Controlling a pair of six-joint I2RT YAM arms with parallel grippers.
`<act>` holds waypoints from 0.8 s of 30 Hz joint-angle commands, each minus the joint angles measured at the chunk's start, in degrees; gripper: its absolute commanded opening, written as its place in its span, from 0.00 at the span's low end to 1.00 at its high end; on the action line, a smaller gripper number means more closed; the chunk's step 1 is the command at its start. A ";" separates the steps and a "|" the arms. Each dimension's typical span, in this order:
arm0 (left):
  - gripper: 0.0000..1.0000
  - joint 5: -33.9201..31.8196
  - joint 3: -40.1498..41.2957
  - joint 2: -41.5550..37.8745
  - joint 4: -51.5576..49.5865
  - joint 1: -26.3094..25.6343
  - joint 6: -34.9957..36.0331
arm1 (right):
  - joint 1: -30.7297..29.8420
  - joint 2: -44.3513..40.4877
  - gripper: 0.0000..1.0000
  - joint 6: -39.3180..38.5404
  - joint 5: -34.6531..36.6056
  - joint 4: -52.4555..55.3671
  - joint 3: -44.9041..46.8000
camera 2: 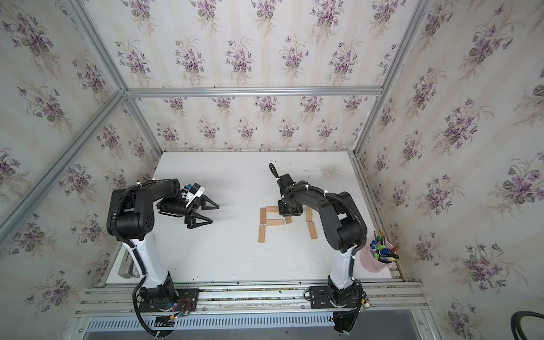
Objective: Assemble the number 8 with building blocks
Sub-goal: Assemble the building block at the center of the board.
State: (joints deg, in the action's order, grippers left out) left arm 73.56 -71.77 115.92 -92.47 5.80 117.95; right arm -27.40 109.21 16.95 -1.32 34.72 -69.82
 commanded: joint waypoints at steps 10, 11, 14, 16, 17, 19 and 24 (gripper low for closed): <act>1.00 0.30 -0.13 -0.06 -9.75 0.02 21.90 | -0.65 1.60 0.28 3.67 -2.37 0.66 0.91; 0.99 0.27 -0.17 -0.08 -9.75 0.05 21.92 | -0.81 1.62 0.29 3.78 -2.30 0.54 0.91; 0.99 0.32 -0.20 -0.10 -9.82 0.05 21.89 | -1.06 1.97 0.29 4.56 -2.19 0.73 0.93; 0.99 0.29 -0.15 -0.08 -9.71 0.02 21.93 | -1.17 2.21 0.29 4.93 -2.39 0.56 1.09; 1.00 0.27 -0.13 -0.08 -9.75 0.03 21.87 | -1.25 2.30 0.29 5.01 -2.58 0.45 1.17; 1.00 0.37 -0.17 -0.08 -9.76 0.03 21.88 | -1.48 2.49 0.31 5.20 -2.85 0.43 1.23; 1.00 0.28 -0.14 -0.08 -9.71 0.08 21.90 | -1.69 2.50 0.43 5.54 -2.98 0.40 1.83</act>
State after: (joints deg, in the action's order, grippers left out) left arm 73.56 -71.77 115.92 -92.47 5.80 117.95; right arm -28.93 110.13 20.99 -0.58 33.95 -69.21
